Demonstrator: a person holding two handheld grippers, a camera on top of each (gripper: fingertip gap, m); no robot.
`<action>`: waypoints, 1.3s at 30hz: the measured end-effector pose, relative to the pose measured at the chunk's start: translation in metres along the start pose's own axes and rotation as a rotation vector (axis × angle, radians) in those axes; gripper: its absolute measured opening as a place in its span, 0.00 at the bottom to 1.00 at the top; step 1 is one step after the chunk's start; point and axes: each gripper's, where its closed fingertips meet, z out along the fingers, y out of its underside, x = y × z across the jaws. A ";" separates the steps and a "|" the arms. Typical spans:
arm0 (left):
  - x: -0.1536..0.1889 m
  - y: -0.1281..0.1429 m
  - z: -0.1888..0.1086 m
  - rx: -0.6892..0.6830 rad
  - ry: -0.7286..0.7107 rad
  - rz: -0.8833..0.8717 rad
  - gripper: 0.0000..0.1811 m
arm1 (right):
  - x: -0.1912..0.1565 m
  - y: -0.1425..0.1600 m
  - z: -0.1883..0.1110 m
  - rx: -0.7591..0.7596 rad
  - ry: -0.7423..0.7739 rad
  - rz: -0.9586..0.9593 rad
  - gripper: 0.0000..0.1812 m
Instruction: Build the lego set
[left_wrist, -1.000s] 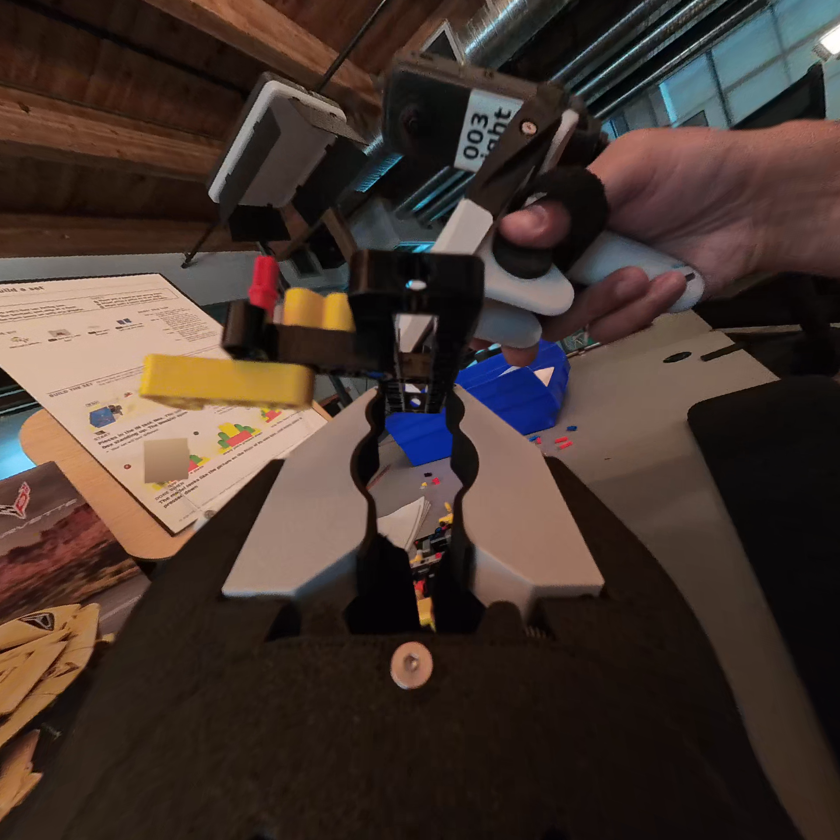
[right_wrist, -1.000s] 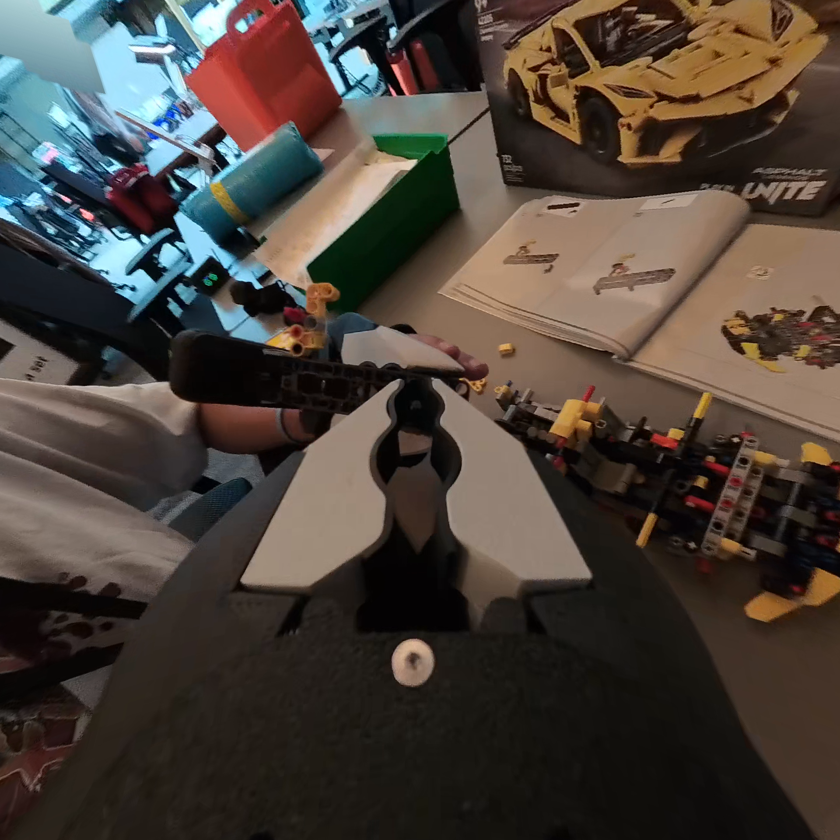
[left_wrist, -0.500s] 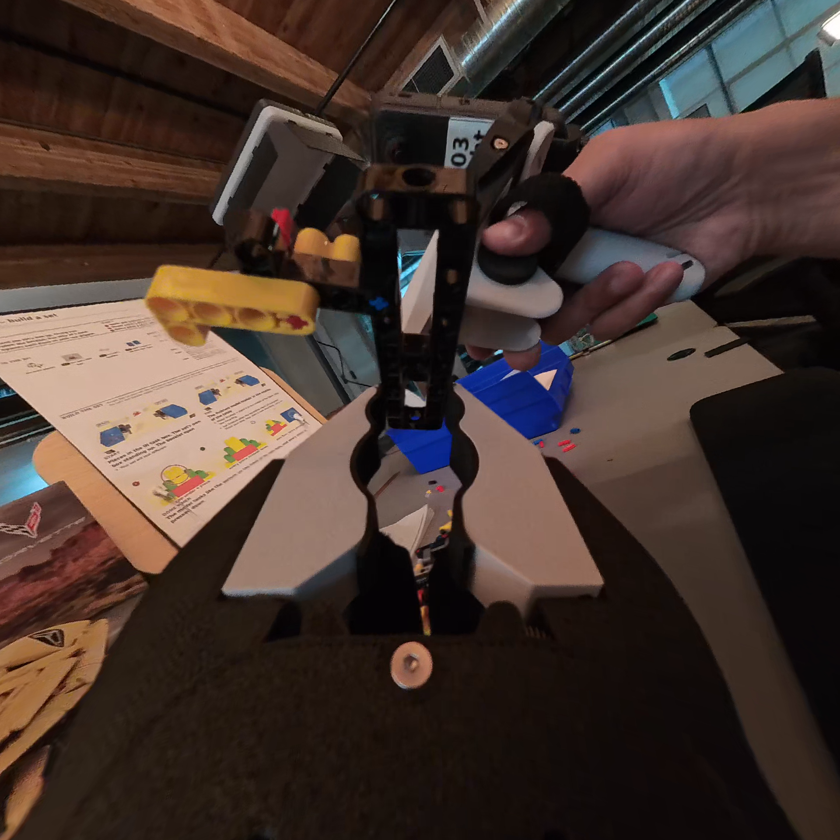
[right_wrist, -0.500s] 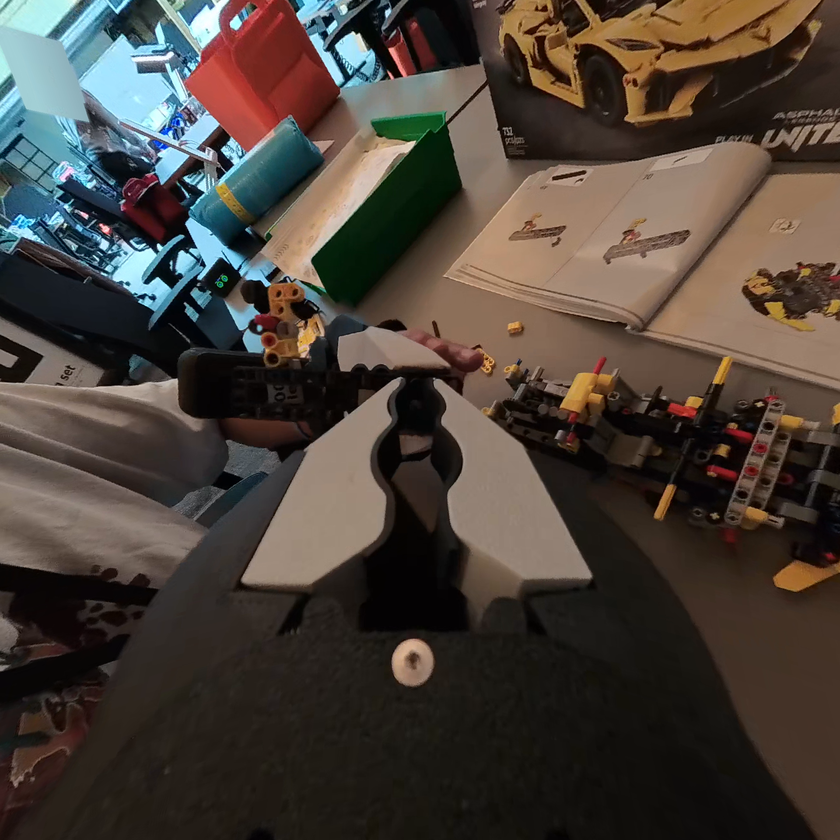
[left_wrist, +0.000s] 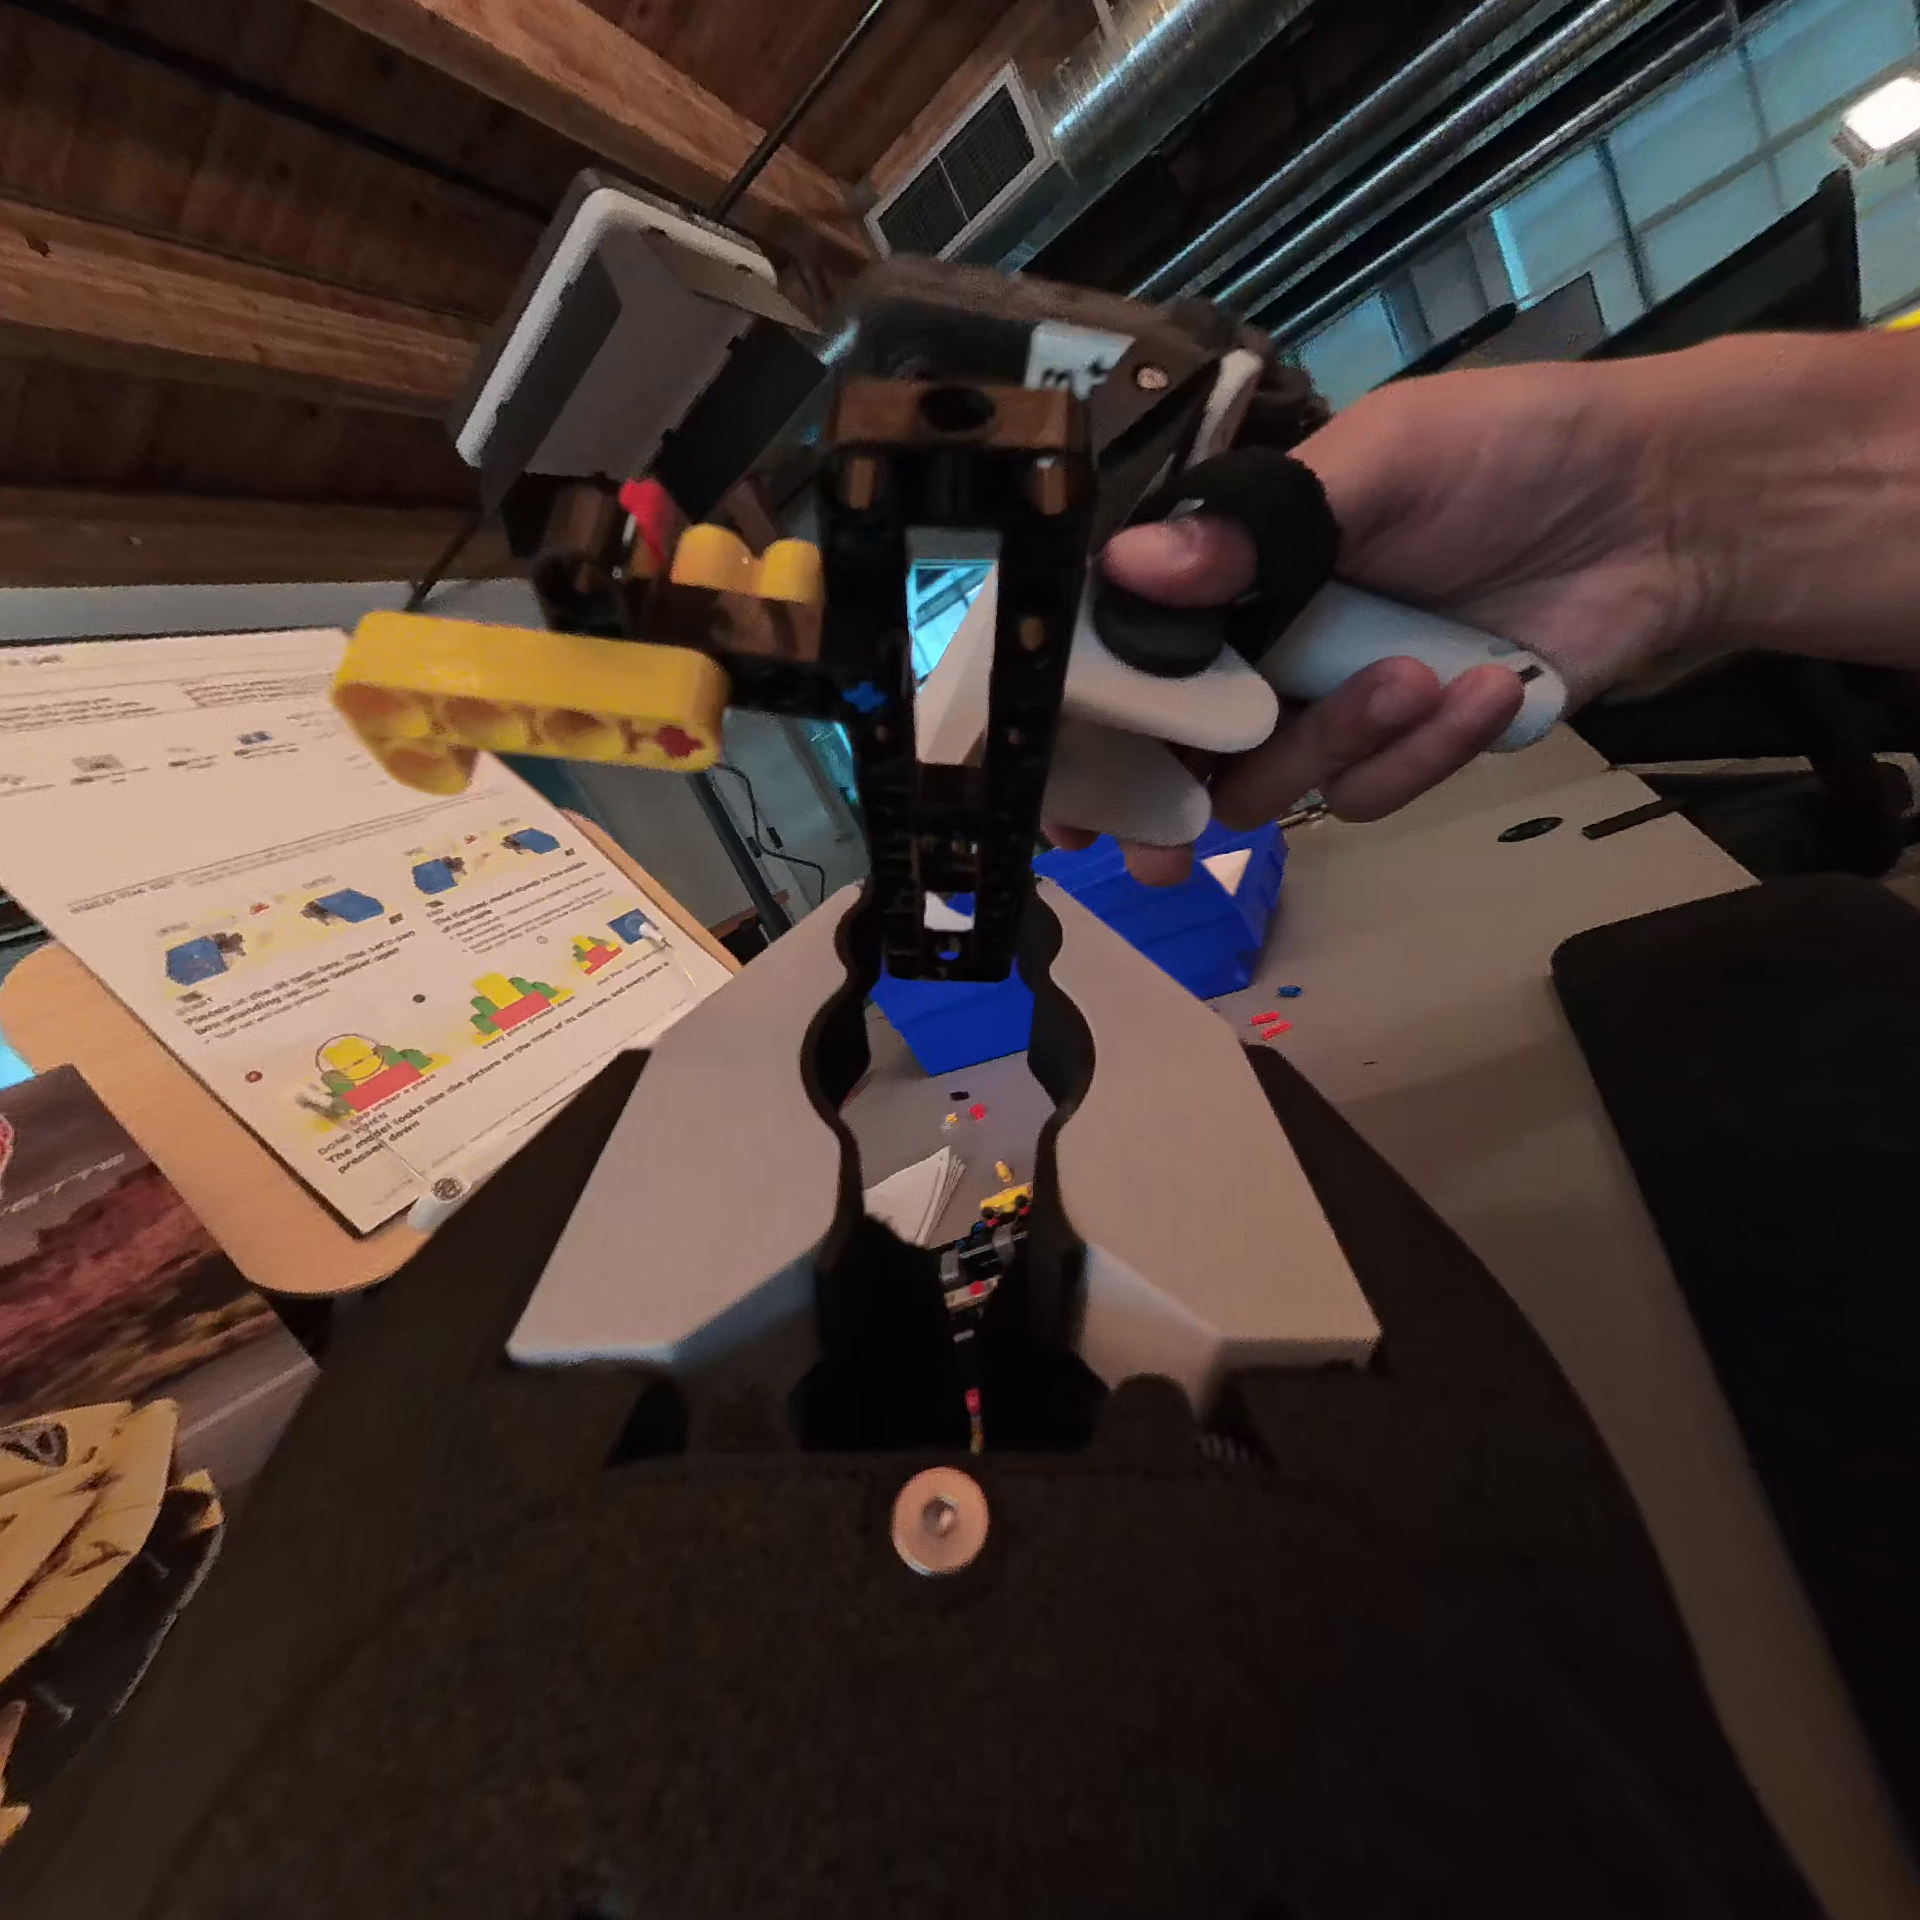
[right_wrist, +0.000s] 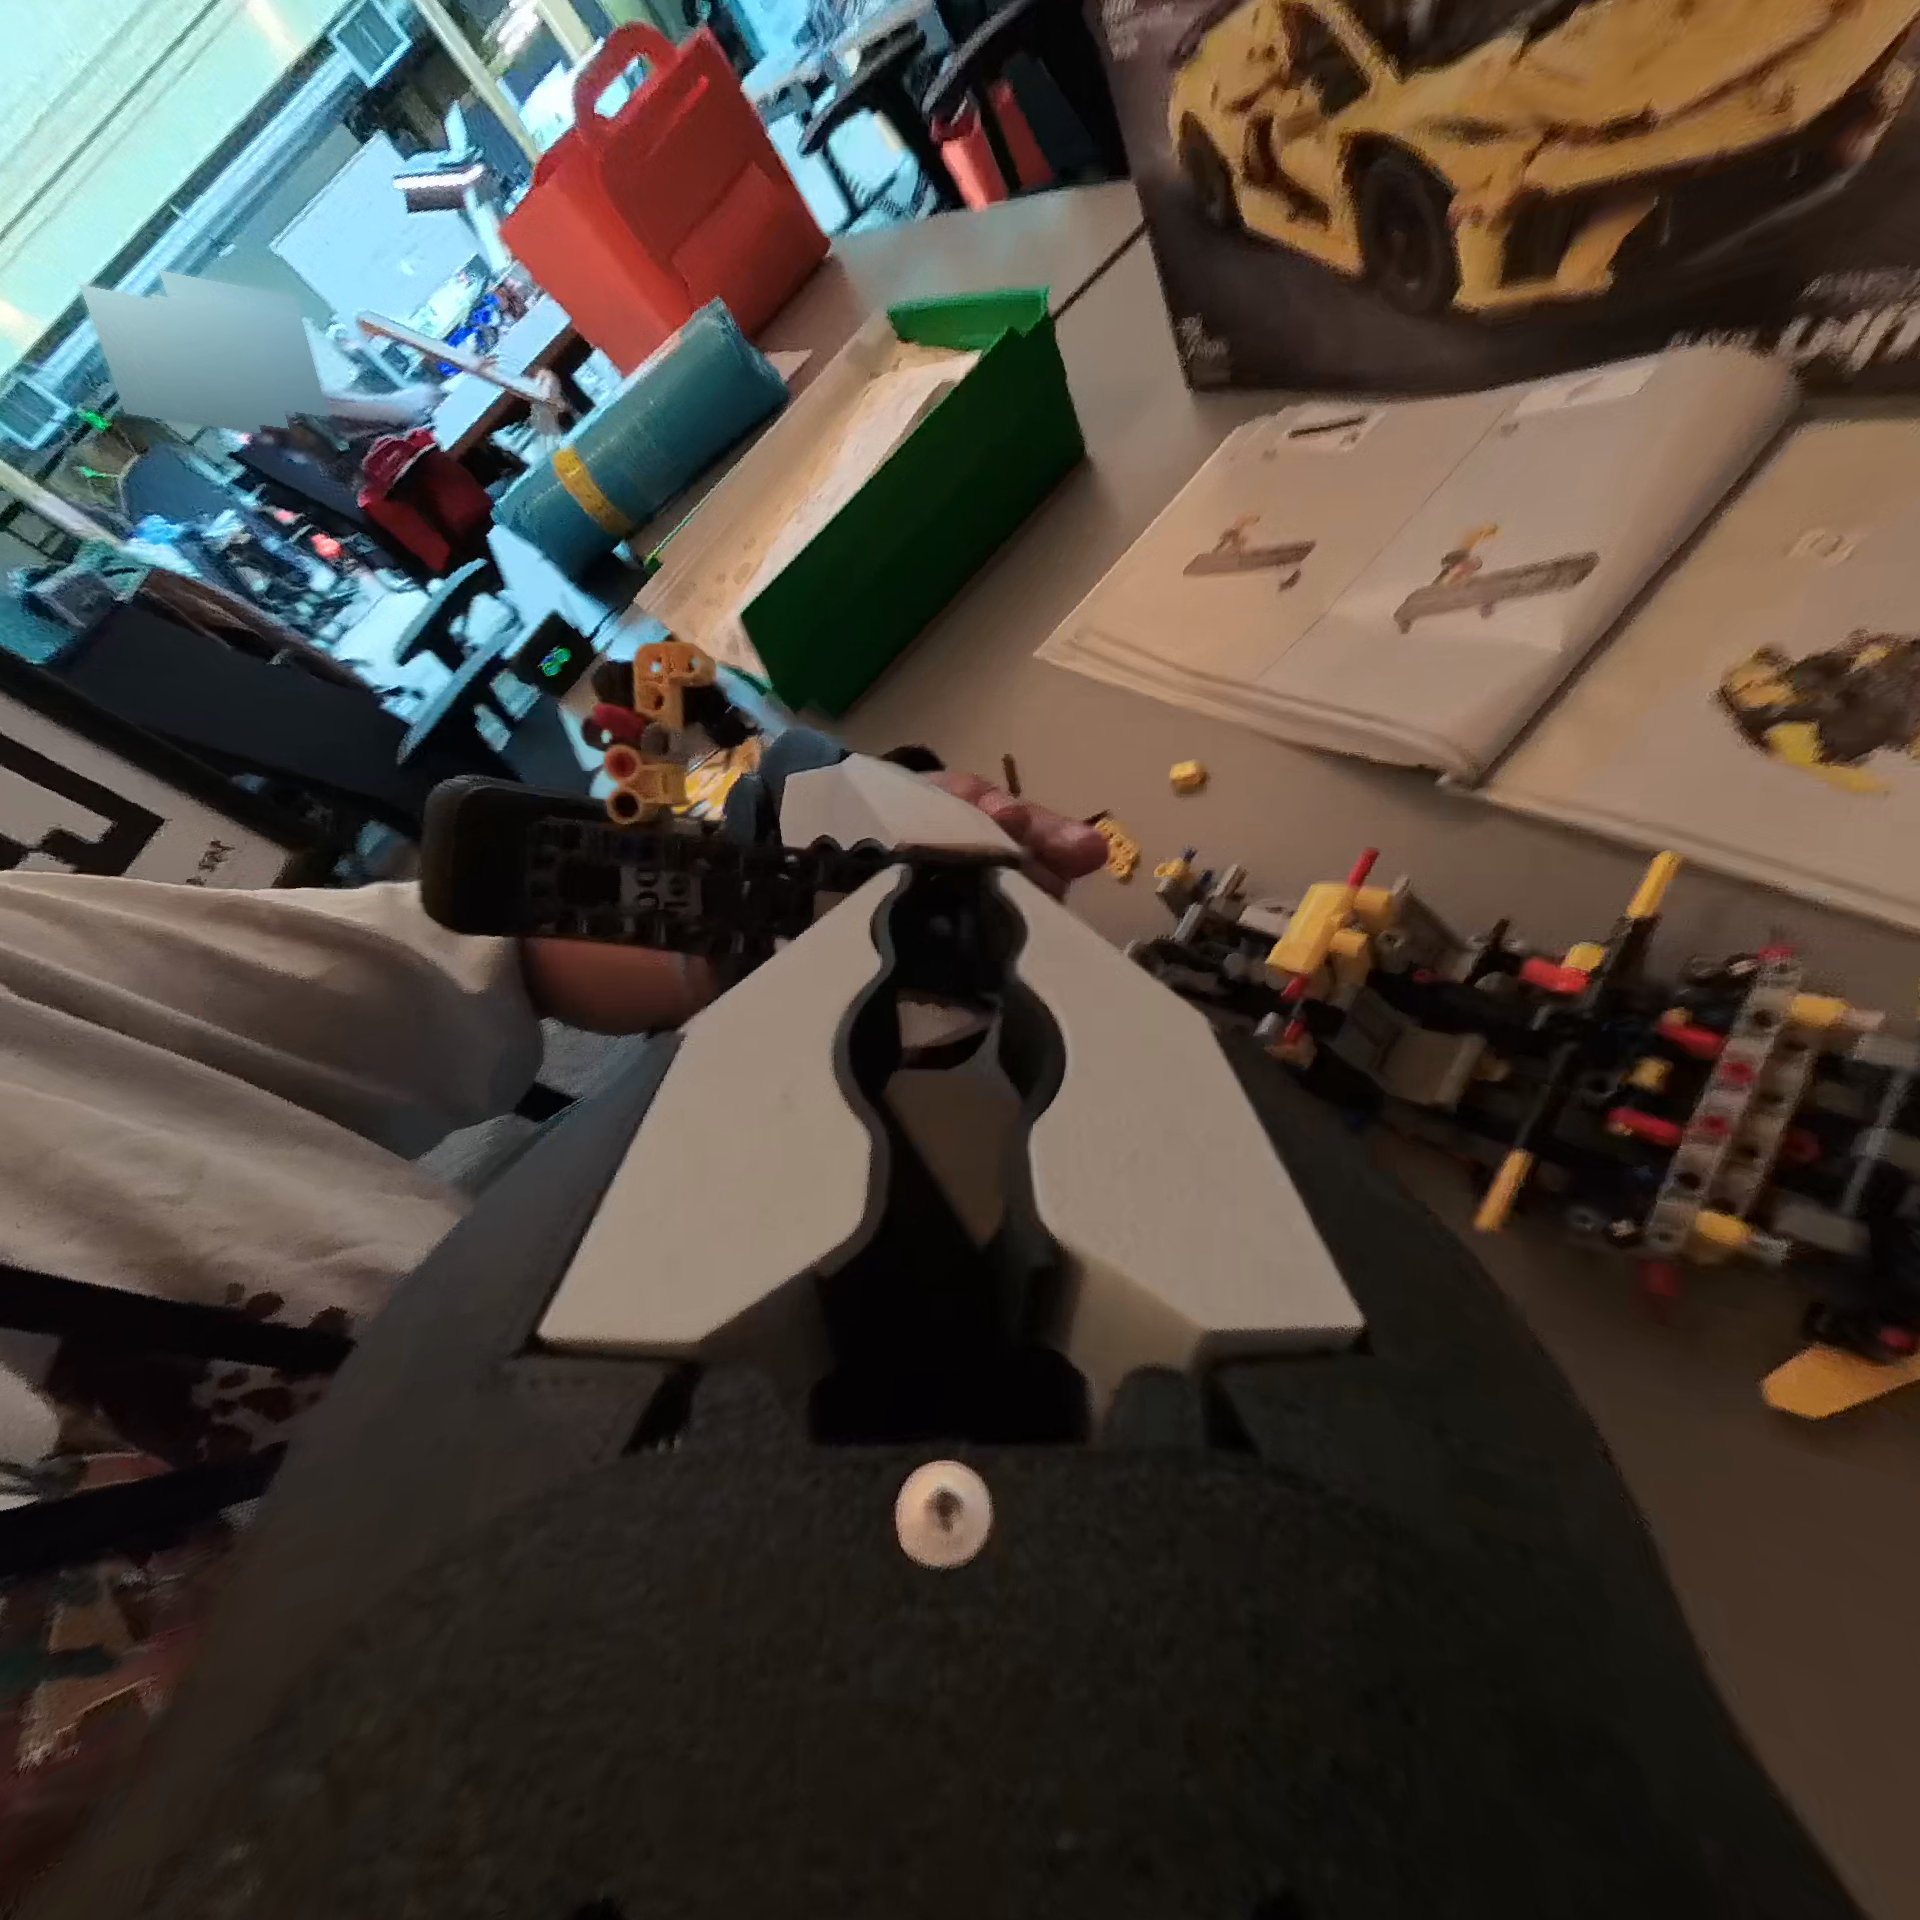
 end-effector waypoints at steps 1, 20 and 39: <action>-0.003 0.001 -0.001 -0.006 -0.016 -0.020 0.14 | 0.001 -0.005 -0.003 0.032 0.025 -0.052 0.12; -0.004 0.030 -0.003 -0.329 -0.155 -0.060 0.14 | 0.011 0.021 0.016 0.061 0.399 -0.464 0.24; 0.005 0.022 0.003 -0.292 -0.144 0.126 0.14 | 0.020 0.025 0.009 0.056 0.532 -0.476 0.14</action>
